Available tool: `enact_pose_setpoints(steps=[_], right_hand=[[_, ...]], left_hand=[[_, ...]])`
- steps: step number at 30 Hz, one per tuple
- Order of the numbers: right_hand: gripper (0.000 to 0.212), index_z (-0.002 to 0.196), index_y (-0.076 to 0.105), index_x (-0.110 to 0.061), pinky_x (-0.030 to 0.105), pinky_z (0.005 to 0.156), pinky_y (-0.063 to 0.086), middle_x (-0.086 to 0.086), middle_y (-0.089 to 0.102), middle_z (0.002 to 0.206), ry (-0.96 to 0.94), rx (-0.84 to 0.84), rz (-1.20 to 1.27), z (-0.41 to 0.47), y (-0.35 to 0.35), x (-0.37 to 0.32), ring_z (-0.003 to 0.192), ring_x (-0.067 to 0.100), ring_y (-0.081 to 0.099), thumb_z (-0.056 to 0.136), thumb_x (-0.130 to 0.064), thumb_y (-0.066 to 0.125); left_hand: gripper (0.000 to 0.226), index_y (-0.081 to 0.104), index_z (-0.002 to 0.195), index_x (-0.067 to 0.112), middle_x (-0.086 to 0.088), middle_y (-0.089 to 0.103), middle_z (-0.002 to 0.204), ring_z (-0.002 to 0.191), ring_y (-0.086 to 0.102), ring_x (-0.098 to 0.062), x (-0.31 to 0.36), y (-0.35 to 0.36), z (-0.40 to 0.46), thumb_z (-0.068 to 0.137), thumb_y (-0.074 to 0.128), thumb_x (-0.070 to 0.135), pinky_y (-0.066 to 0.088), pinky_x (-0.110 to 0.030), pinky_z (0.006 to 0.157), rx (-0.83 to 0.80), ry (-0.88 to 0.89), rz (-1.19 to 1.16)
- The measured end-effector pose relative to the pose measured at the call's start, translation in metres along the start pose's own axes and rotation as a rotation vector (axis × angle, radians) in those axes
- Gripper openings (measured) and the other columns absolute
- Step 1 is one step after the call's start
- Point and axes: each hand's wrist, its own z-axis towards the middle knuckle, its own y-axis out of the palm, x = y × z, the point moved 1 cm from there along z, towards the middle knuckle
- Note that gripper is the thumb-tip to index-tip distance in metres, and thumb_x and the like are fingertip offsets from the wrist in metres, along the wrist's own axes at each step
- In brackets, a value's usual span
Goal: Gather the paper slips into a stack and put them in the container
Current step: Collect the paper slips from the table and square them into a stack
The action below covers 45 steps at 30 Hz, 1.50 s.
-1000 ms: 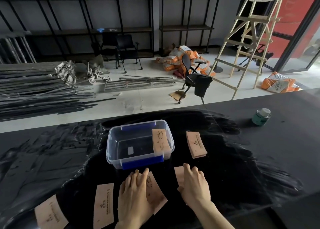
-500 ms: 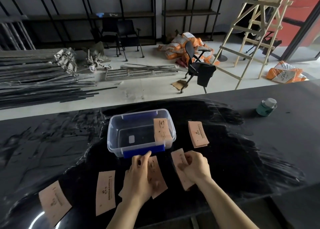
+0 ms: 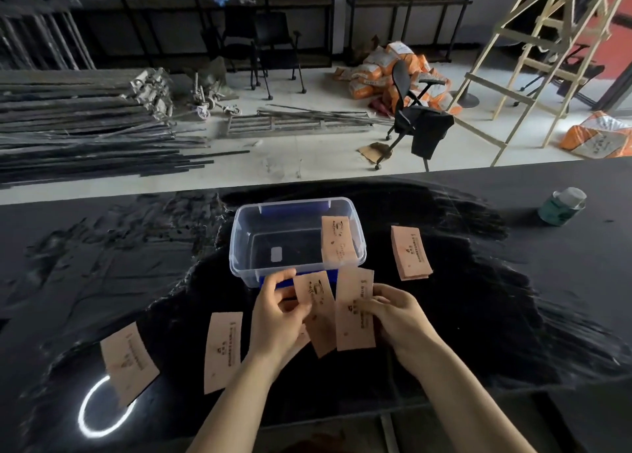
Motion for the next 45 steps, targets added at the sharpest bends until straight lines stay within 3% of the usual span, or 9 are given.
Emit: enact_pose_setpoints(steps=[7,11,16,19,22,28,33,41,45], right_hand=[[0.020,0.106,0.080,-0.014,0.044,0.078,0.064,0.009,0.083,0.092,-0.068,-0.023,0.013,-0.004,0.021,0.006,0.088,0.028,0.079,0.090,-0.005,0.074],[0.021,0.107,0.077,-0.016,0.050,0.084,0.063,0.008,0.083,0.096,-0.029,-0.040,0.042,-0.007,0.034,0.012,0.090,0.029,0.079,0.091,-0.004,0.072],[0.020,0.104,0.076,-0.019,0.050,0.083,0.064,0.004,0.083,0.093,0.015,0.035,0.044,-0.006,0.035,0.017,0.090,0.027,0.078,0.092,-0.005,0.071],[0.018,0.106,0.075,-0.020,0.052,0.085,0.063,0.005,0.081,0.096,0.049,0.058,0.034,-0.006,0.034,0.017,0.092,0.027,0.076,0.093,-0.008,0.070],[0.021,0.111,0.074,-0.019,0.054,0.088,0.061,0.007,0.080,0.100,0.066,0.073,0.028,-0.005,0.035,0.017,0.095,0.029,0.074,0.094,-0.008,0.069],[0.018,0.106,0.074,-0.021,0.056,0.086,0.062,0.007,0.081,0.095,0.084,0.059,0.043,-0.002,0.038,0.014,0.093,0.029,0.075,0.093,-0.009,0.070],[0.019,0.103,0.075,-0.020,0.057,0.085,0.062,0.007,0.083,0.092,0.117,0.027,0.086,-0.003,0.042,0.015,0.092,0.032,0.076,0.093,-0.006,0.069],[0.019,0.104,0.076,-0.019,0.054,0.087,0.062,0.005,0.082,0.093,0.090,0.029,0.030,-0.004,0.065,0.013,0.092,0.029,0.077,0.093,-0.006,0.070],[0.020,0.096,0.077,-0.020,0.052,0.087,0.063,0.005,0.083,0.087,0.103,0.006,0.023,-0.003,0.076,0.008,0.088,0.029,0.078,0.093,-0.002,0.067]], left_hand=[[0.043,0.066,0.117,0.023,-0.007,0.080,0.103,0.091,0.078,-0.015,0.006,-0.006,-0.005,0.086,0.070,-0.007,0.061,-0.021,0.066,-0.057,-0.099,-0.219],[0.035,0.067,0.119,0.021,-0.004,0.078,0.104,0.090,0.076,-0.004,0.016,-0.004,-0.011,0.094,0.064,-0.003,0.058,-0.013,0.067,-0.107,-0.017,-0.131],[0.027,0.064,0.118,0.037,0.018,0.072,0.108,0.102,0.069,-0.002,-0.003,-0.019,-0.010,0.093,0.067,0.027,0.055,-0.015,0.079,0.018,0.267,0.588],[0.054,0.052,0.135,0.038,0.017,0.063,0.127,0.119,0.057,-0.008,-0.011,-0.021,-0.014,0.085,0.068,0.047,0.047,-0.029,0.099,-0.036,0.245,1.031],[0.072,0.041,0.145,0.037,0.014,0.058,0.135,0.126,0.050,-0.012,-0.018,-0.015,-0.021,0.080,0.068,0.051,0.037,-0.033,0.106,-0.071,0.221,1.203],[0.073,0.045,0.137,0.036,0.011,0.060,0.123,0.112,0.055,-0.012,-0.021,-0.016,-0.013,0.073,0.081,0.038,0.047,-0.029,0.095,-0.007,0.125,1.050],[0.022,0.068,0.106,0.034,0.018,0.064,0.096,0.084,0.064,0.000,-0.023,-0.024,-0.003,0.086,0.073,0.027,0.057,-0.023,0.073,0.024,0.127,0.662],[0.019,0.071,0.100,0.019,-0.002,0.077,0.095,0.094,0.073,-0.021,-0.020,-0.029,0.003,0.088,0.073,0.005,0.059,-0.041,0.088,0.112,-0.123,-0.037],[0.019,0.073,0.100,0.017,-0.004,0.078,0.092,0.092,0.074,-0.022,-0.019,-0.028,0.002,0.089,0.069,0.002,0.060,-0.035,0.075,0.089,-0.173,-0.150]])
